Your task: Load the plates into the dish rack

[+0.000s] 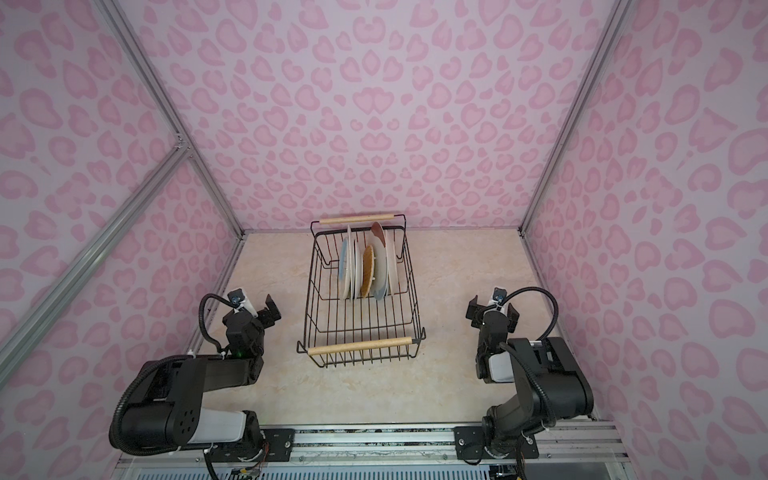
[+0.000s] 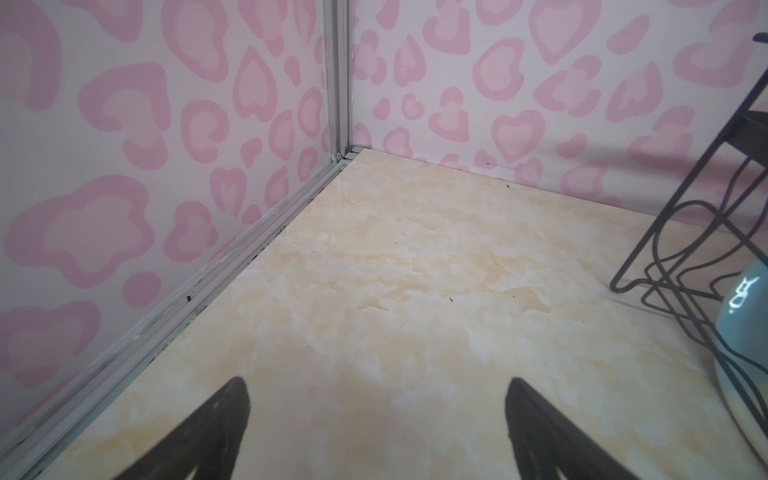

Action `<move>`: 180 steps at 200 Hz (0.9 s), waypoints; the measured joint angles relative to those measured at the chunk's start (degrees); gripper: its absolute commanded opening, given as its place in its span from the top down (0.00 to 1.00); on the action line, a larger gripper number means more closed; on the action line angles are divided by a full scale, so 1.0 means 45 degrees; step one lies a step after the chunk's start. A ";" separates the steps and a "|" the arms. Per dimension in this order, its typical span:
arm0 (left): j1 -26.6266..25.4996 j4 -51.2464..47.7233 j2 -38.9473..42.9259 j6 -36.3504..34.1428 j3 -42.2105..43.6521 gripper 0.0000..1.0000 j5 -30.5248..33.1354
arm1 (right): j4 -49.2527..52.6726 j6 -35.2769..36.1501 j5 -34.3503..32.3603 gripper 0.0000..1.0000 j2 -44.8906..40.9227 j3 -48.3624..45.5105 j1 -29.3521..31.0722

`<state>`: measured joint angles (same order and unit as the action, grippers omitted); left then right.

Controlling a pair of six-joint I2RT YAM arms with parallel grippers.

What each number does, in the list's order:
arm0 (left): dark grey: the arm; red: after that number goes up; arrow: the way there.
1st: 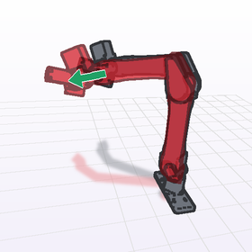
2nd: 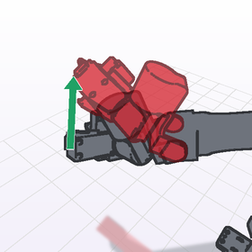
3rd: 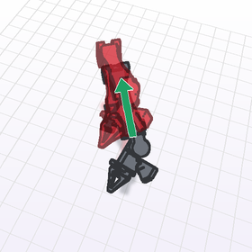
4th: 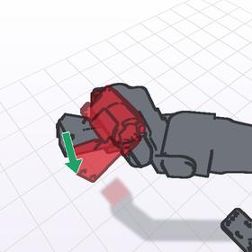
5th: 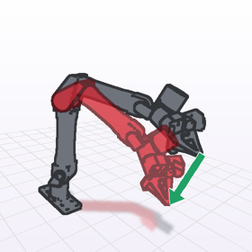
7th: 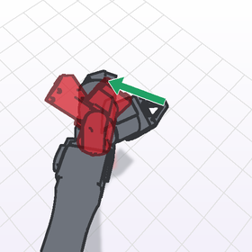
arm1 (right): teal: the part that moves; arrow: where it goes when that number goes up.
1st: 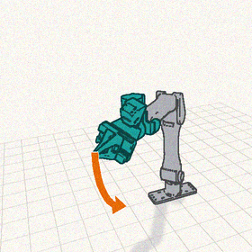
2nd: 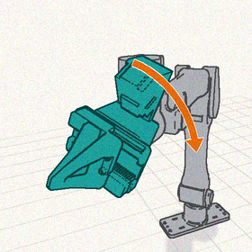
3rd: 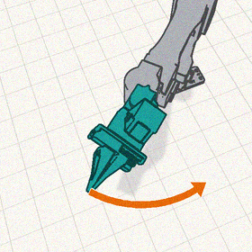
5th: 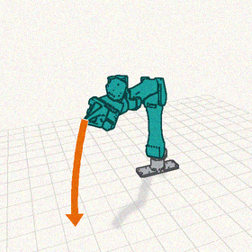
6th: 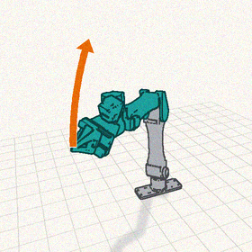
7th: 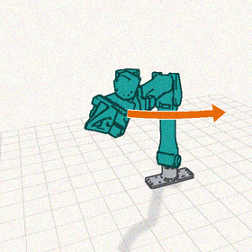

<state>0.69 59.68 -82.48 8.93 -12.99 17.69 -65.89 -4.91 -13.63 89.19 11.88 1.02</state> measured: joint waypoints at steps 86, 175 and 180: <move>0.0010 -0.0102 -0.0408 -0.0646 -0.0874 0.02 -0.1316 | 0.0991 0.0525 0.1107 0.01 0.0087 0.1447 0.0010; -0.0287 -0.0296 -0.0418 -0.0957 -0.0923 0.02 -0.1229 | 0.1282 0.0889 0.1370 0.01 0.0131 0.1525 0.0165; -0.0282 -0.0296 -0.0418 -0.0981 -0.0923 0.02 -0.1205 | 0.1282 0.0889 0.1370 0.01 0.0131 0.1525 0.0165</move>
<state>-0.58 58.35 -84.36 4.51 -17.15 12.27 -60.12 -0.91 -7.46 89.78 18.74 1.76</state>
